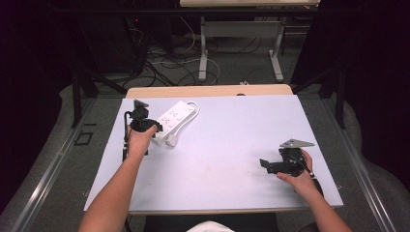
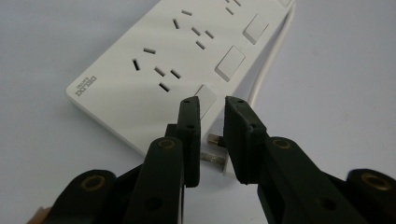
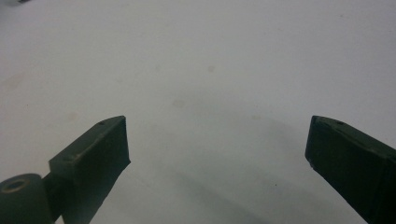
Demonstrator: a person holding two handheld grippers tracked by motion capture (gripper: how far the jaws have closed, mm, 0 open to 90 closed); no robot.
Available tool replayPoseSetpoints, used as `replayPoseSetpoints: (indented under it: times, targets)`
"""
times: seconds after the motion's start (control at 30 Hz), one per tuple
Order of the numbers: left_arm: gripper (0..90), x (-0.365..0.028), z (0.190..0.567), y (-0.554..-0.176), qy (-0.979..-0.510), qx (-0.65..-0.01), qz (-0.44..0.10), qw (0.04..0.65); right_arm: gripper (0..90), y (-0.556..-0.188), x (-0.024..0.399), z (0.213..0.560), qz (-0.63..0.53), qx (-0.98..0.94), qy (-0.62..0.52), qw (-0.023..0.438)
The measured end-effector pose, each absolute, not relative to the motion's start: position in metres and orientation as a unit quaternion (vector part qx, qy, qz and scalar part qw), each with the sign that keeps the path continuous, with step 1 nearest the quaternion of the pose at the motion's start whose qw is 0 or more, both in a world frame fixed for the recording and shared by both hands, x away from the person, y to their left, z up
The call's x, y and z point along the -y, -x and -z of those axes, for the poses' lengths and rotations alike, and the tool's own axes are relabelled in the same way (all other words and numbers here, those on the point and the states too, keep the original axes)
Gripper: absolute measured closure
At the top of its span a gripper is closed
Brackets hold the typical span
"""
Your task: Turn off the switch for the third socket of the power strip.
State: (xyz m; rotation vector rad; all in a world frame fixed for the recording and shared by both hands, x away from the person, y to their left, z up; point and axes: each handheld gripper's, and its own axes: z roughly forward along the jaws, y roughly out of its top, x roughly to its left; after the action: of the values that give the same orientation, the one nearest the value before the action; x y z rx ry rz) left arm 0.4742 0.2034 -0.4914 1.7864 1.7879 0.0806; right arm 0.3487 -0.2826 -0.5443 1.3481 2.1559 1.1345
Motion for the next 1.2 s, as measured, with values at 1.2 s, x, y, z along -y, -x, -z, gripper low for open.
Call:
replayPoseSetpoints:
  times: [1.2]
  targets:
    - [56.2,-0.194,0.472,-0.436,-0.715,-0.616,-0.011,0.329,5.6,-0.347,0.282,0.543,-0.402,-0.761,-0.479,0.176]
